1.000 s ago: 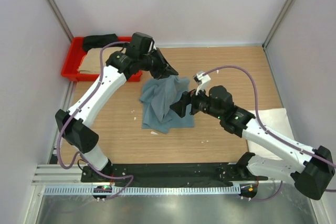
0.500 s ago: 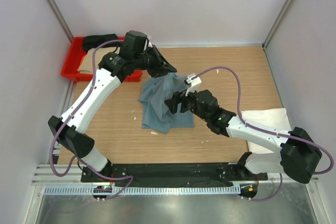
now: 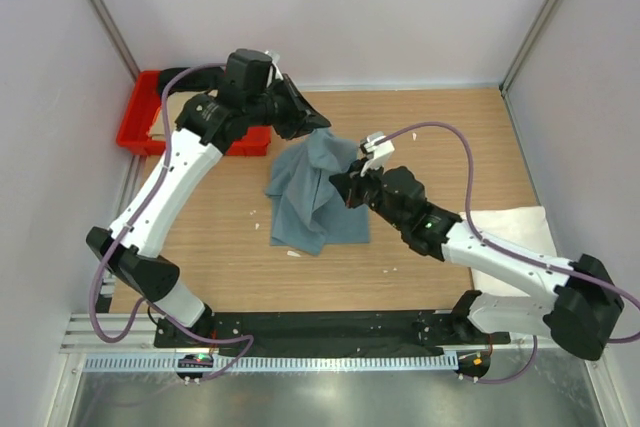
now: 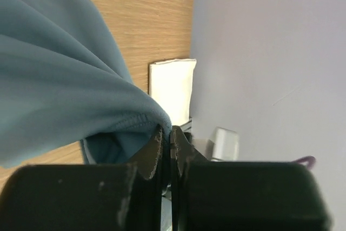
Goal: Fold and stack the t-shirts
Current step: Flatten the tshirt out
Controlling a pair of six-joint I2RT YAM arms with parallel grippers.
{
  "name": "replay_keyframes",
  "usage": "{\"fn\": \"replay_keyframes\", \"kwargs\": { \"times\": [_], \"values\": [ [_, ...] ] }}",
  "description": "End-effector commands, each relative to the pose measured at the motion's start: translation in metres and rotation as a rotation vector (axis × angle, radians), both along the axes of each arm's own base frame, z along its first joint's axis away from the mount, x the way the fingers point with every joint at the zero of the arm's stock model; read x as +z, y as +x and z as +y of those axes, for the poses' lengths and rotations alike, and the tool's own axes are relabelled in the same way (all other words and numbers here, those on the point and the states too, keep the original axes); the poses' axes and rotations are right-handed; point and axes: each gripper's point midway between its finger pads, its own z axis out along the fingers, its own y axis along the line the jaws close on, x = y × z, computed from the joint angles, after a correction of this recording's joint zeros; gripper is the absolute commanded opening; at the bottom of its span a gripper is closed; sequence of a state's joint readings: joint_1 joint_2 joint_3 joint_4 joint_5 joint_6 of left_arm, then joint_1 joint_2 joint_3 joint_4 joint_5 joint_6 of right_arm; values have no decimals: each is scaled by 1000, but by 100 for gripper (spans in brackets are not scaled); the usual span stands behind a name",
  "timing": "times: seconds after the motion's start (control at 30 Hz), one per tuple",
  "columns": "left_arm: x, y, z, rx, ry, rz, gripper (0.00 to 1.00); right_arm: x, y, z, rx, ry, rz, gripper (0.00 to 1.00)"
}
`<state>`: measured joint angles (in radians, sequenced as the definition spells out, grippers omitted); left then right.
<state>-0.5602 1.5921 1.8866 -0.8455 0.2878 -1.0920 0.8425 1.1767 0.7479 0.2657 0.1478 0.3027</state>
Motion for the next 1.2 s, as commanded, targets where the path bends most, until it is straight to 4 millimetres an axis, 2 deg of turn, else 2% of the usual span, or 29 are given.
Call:
{"fn": "replay_keyframes", "kwargs": {
  "times": [0.0, 0.03, 0.07, 0.13, 0.17, 0.2, 0.23, 0.27, 0.3, 0.33, 0.37, 0.4, 0.47, 0.5, 0.53, 0.57, 0.6, 0.63, 0.7, 0.73, 0.77, 0.83, 0.93, 0.97, 1.0, 1.03, 1.07, 1.13, 1.17],
  "values": [
    [47, -11, 29, -9, 78, -206, 0, 85, 5, -40, -162, 37, -125, 1],
    [55, -14, 37, -7, 118, -239, 0, 104, -1, -56, -196, 51, -151, 1],
    [60, -16, 41, -20, 141, -272, 0, 100, -5, -69, -223, -1, -133, 1],
    [68, -25, 52, -77, 213, -359, 0, 132, -12, -95, -285, -1, -189, 1],
    [81, -31, 57, -89, 224, -416, 0, 142, -21, -108, -293, -15, -199, 1],
    [88, -37, 61, -99, 232, -454, 0, 168, -29, -116, -290, 20, -230, 2],
    [96, -41, 67, -113, 254, -513, 0, 180, -35, -121, -275, 13, -253, 1],
    [116, -57, 76, -113, 235, -590, 0, 187, -44, -127, -254, 2, -257, 1],
    [123, -65, 81, -116, 230, -629, 0, 211, -53, -130, -226, 32, -292, 2],
    [133, -73, 86, -125, 233, -689, 0, 221, -67, -121, -127, 39, -314, 1],
    [161, -96, 99, -106, 190, -792, 0, 223, -76, -118, -72, 22, -310, 2],
    [168, -103, 105, -96, 186, -828, 0, 246, -91, -115, 2, 56, -341, 2],
    [196, -124, 126, -35, 163, -936, 0, 257, -128, -92, 237, 97, -326, 2],
    [214, -144, 147, 28, 146, -999, 0, 277, -145, -91, 307, 144, -347, 2],
    [228, -157, 158, 64, 130, -1047, 0, 282, -154, -82, 376, 171, -322, 1],
    [240, -165, 168, 101, 117, -1089, 0, 290, -176, -73, 503, 209, -314, 1],
    [254, -182, 185, 153, 98, -1135, 0, 306, -189, -71, 552, 284, -272, 1],
    [271, -194, 200, 212, 79, -1182, 0, 312, -194, -63, 602, 315, -243, 1],
    [288, -205, 219, 291, 69, -1225, 0, 338, -214, -55, 722, 444, -219, 1],
    [294, -209, 223, 305, 63, -1240, 0, 343, -213, -46, 759, 472, -206, 1],
    [305, -219, 231, 324, 42, -1273, 0, 362, -219, -44, 807, 535, -253, 2],
    [312, -221, 234, 339, 46, -1298, 0, 368, -229, -35, 915, 576, -205, 1],
    [311, -206, 236, 376, 115, -1299, 0, 371, -219, -15, 961, 556, -217, 2],
    [308, -197, 236, 386, 145, -1289, 0, 345, -202, -2, 907, 477, -117, 1],
    [302, -187, 232, 377, 179, -1274, 0, 340, -193, -3, 853, 425, -138, 1],
    [291, -174, 227, 362, 239, -1250, 0, 327, -159, -3, 667, 382, -126, 1],
    [277, -151, 216, 343, 290, -1200, 0, 293, -139, -7, 561, 253, -98, 1],
    [236, -113, 189, 251, 367, -1091, 0, 255, -92, -28, 274, 131, -63, 2],
    [219, -100, 175, 206, 379, -1045, 0, 231, -79, -42, 170, 59, -25, 1]
  ]
}}
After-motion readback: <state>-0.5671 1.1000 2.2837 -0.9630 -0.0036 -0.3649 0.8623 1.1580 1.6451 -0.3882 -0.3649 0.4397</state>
